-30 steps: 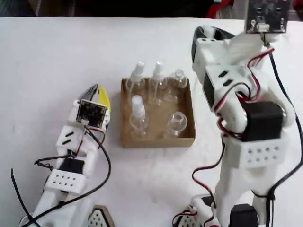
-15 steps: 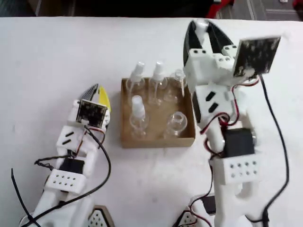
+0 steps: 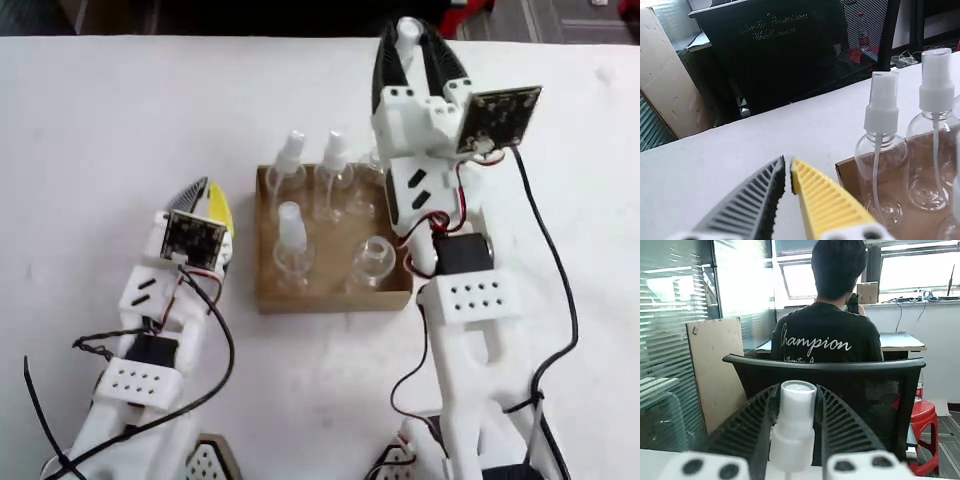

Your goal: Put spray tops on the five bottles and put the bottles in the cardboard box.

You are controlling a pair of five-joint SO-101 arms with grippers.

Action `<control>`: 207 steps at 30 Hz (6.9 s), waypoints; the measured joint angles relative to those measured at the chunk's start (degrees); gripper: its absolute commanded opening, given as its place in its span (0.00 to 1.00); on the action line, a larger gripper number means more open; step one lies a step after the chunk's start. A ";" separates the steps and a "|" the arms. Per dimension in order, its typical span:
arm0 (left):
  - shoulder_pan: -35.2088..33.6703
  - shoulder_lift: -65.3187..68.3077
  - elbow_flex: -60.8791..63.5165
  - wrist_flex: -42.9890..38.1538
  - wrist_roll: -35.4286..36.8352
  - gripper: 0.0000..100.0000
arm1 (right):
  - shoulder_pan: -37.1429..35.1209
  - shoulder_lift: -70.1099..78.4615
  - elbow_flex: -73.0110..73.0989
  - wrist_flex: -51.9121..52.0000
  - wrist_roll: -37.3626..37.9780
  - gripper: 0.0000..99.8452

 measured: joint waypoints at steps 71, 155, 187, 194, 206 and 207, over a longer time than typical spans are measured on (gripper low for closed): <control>0.00 0.00 0.09 -2.29 0.00 0.02 | 5.19 8.53 12.04 -18.55 -8.88 0.02; 0.00 0.00 0.09 -2.29 0.00 0.02 | -0.79 19.25 24.35 -23.38 0.70 0.21; 0.00 0.00 0.09 -2.29 0.00 0.02 | 15.74 -9.05 -9.23 48.44 0.88 0.21; 0.00 0.00 0.09 -2.29 0.00 0.02 | 24.26 5.63 -18.90 60.75 10.46 0.21; 0.00 0.00 0.09 -2.29 0.00 0.02 | 27.25 22.59 -20.04 71.38 45.45 0.21; 0.00 0.00 0.09 -2.29 0.00 0.02 | 27.25 23.82 -20.04 71.38 46.59 0.21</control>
